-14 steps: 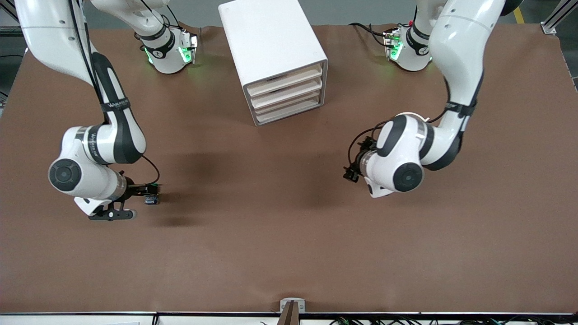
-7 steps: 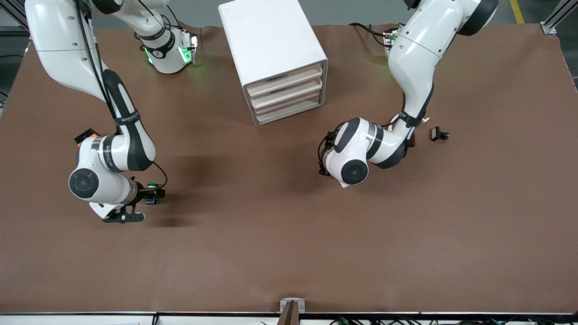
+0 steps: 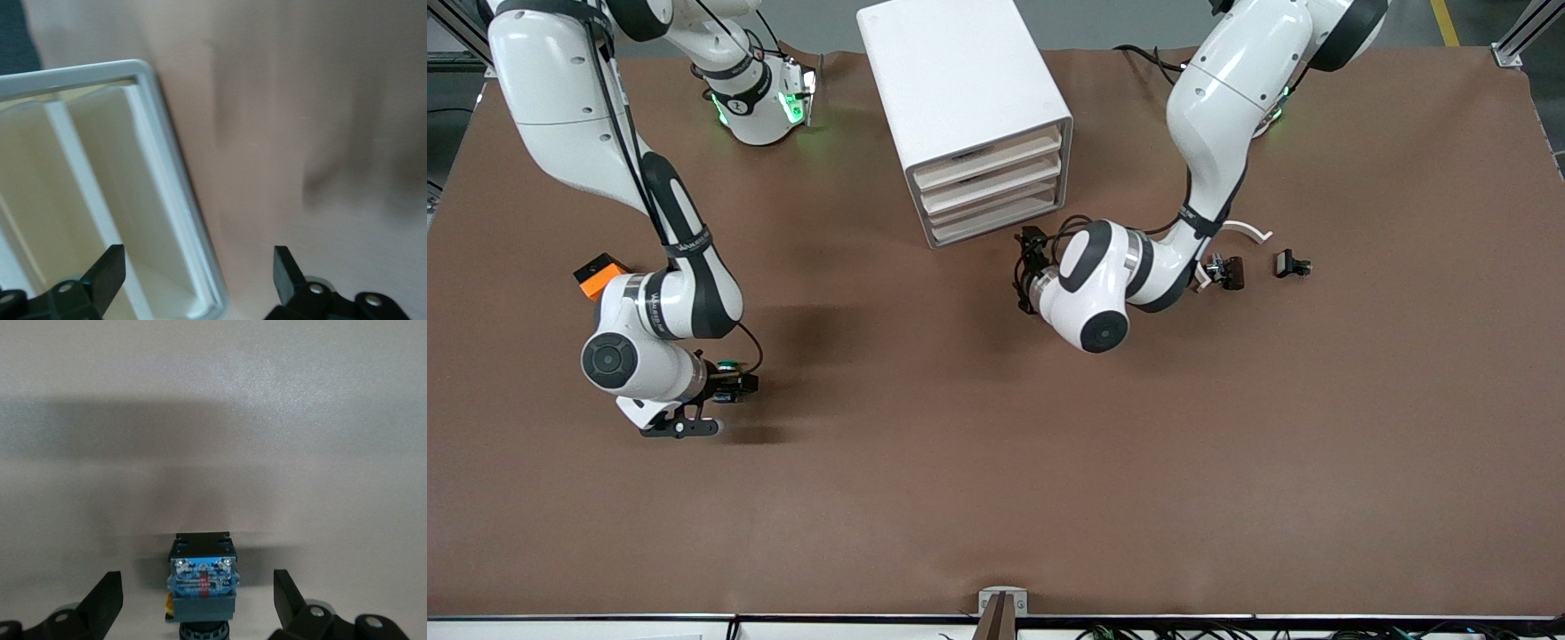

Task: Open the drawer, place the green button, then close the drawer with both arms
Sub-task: 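Lift the button with the right gripper while the left gripper grips the drawer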

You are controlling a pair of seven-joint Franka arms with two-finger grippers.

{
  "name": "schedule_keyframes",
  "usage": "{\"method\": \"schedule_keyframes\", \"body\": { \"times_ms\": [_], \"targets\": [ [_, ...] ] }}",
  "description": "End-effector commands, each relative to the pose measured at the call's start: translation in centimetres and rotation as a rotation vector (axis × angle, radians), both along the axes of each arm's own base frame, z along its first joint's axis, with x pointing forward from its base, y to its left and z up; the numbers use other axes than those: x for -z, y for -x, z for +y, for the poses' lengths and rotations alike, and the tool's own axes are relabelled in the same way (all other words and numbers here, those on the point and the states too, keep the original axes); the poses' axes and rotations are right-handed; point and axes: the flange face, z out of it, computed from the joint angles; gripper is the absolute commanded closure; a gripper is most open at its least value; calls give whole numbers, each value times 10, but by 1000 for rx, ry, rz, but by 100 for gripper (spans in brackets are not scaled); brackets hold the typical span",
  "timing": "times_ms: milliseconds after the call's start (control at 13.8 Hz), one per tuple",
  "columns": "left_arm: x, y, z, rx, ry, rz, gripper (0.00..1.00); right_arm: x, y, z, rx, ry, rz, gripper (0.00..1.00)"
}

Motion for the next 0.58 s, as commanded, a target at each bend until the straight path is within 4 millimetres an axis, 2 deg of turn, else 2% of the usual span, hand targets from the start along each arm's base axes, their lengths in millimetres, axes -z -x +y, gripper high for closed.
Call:
{"method": "schedule_keyframes", "body": {
  "times_ms": [0, 73, 145, 291, 363, 509],
  "targets": [
    [3, 26, -22, -10, -36, 116, 14, 4, 1, -7, 3, -1, -10, 0],
    [5, 31, -24, -22, -34, 154, 15, 5, 1, -7, 2, -1, -9, 0],
    [6, 34, -24, -30, -32, 196, 17, 4, 0, -7, 3, -2, -11, 8],
    [13, 40, -26, -42, -38, 243, 28, 4, 0, -6, 5, -4, -11, 31],
    [21, 45, -27, -39, -58, 261, 29, 4, 0, -6, 5, -4, -11, 39],
    [31, 53, -29, -33, -76, 283, 42, 4, 0, -6, 5, -4, -10, 59]
  ]
}}
